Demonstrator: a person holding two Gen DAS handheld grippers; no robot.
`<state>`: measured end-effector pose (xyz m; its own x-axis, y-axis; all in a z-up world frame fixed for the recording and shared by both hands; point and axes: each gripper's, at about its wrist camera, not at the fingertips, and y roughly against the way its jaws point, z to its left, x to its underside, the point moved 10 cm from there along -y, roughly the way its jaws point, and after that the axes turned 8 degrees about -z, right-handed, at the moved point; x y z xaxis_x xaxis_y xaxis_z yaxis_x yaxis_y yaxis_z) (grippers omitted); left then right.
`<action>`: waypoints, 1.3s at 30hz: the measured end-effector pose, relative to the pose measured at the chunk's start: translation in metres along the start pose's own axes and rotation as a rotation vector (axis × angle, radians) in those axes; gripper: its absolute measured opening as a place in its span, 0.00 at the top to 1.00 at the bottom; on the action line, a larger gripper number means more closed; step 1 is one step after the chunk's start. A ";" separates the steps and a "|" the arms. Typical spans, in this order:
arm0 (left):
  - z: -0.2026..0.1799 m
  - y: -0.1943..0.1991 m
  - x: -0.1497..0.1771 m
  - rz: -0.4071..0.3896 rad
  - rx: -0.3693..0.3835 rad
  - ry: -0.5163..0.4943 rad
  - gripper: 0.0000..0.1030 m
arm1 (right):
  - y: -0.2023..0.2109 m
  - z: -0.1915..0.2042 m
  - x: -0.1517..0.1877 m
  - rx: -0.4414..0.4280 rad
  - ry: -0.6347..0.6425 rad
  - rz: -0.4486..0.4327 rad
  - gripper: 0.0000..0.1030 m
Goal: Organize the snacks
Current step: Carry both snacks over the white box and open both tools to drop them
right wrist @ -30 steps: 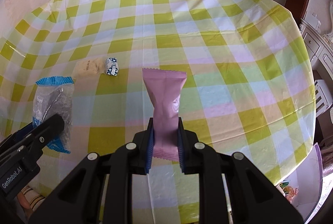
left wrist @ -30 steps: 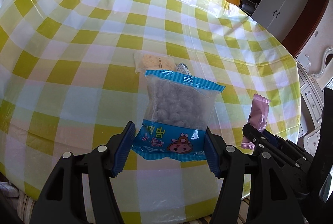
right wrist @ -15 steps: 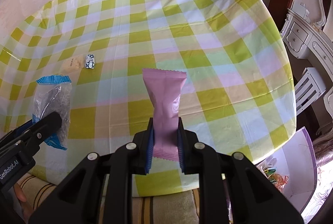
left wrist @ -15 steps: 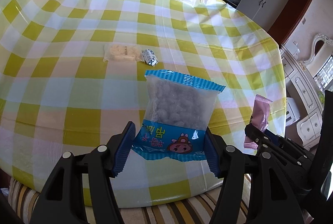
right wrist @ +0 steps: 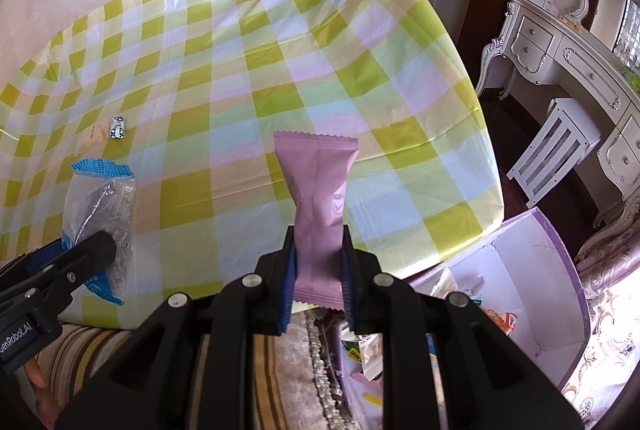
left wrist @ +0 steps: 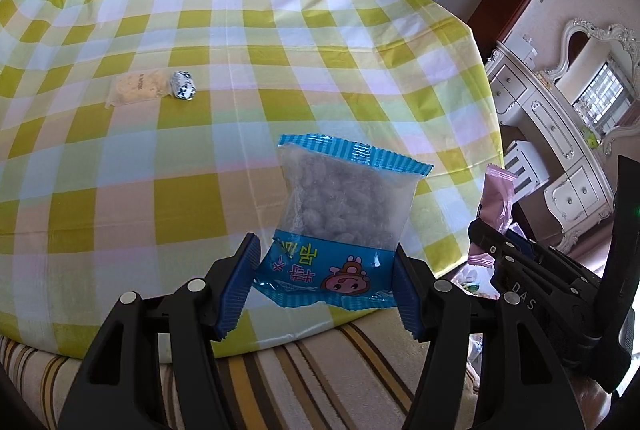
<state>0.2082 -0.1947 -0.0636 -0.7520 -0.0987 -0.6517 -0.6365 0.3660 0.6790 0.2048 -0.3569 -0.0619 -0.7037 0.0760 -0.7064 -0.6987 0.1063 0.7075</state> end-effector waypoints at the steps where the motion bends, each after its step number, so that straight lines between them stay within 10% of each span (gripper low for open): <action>1: -0.006 -0.001 0.002 0.007 0.010 -0.008 0.42 | 0.001 -0.008 0.003 0.005 -0.009 0.003 0.81; 17: -0.105 -0.019 0.043 0.138 0.178 -0.145 0.41 | 0.006 -0.121 0.045 0.166 -0.113 0.061 0.81; 35: -0.162 -0.025 0.073 0.213 0.276 -0.244 0.41 | 0.011 -0.163 0.051 0.254 -0.171 0.057 0.78; 39: -0.168 -0.025 0.074 0.220 0.309 -0.239 0.38 | 0.013 -0.168 0.051 0.271 -0.176 0.052 0.57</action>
<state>0.1392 -0.3665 -0.0722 -0.7797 0.2156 -0.5878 -0.3578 0.6170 0.7009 0.1389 -0.5180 -0.0851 -0.6880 0.2555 -0.6792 -0.5863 0.3558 0.7277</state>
